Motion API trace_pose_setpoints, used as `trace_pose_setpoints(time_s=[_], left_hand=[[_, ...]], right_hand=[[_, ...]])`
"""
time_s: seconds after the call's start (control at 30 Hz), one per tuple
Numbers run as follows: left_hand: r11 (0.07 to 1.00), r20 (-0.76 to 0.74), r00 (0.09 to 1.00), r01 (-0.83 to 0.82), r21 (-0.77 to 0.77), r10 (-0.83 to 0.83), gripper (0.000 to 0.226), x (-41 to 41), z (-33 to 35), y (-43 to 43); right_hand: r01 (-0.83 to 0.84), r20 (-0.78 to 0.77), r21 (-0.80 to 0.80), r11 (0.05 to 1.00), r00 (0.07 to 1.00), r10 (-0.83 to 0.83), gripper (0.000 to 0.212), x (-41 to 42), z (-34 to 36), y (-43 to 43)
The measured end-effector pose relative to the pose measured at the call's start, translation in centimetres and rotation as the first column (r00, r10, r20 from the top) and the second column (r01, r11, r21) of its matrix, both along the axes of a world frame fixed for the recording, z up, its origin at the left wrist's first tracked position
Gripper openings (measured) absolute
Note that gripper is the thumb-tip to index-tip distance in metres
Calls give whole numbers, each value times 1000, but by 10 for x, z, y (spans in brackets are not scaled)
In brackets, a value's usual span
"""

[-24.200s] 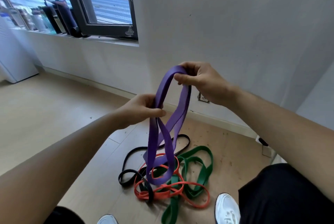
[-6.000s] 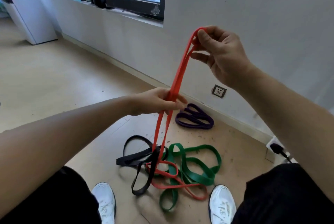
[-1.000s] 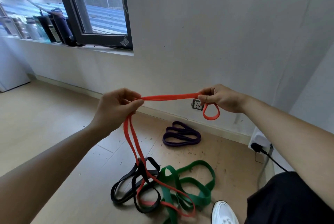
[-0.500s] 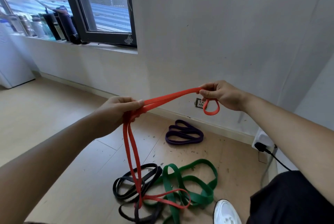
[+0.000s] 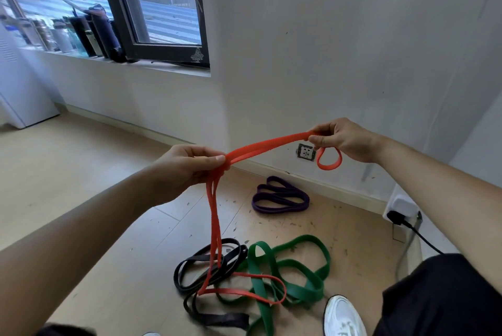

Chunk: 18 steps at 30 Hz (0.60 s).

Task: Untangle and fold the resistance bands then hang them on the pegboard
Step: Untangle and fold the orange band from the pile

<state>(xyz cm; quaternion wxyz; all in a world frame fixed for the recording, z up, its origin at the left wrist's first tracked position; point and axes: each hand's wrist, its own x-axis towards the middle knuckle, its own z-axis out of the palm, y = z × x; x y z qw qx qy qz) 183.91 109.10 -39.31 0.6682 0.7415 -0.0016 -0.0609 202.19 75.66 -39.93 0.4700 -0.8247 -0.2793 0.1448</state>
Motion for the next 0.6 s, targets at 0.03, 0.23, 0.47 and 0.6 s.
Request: trace_pose_setpoints(time_s=[0.03, 0.23, 0.47, 0.6], left_hand=[[999, 15, 999, -39, -7, 39, 64, 0, -1, 0], [974, 27, 977, -210, -84, 213, 36, -2, 2, -8], [981, 26, 985, -165, -104, 168, 38, -2, 5, -10], [994, 59, 996, -65, -83, 70, 24, 0, 7, -16]], right_hand=[[-13, 3, -36, 999, 1000, 13, 20, 0, -2, 0], [-96, -36, -216, 972, 995, 91, 18, -5, -12, 3], [-355, -210, -403, 843, 933, 292, 30, -23, -13, 28], [-403, -128, -252, 880, 915, 382, 66, -54, 9, 64]])
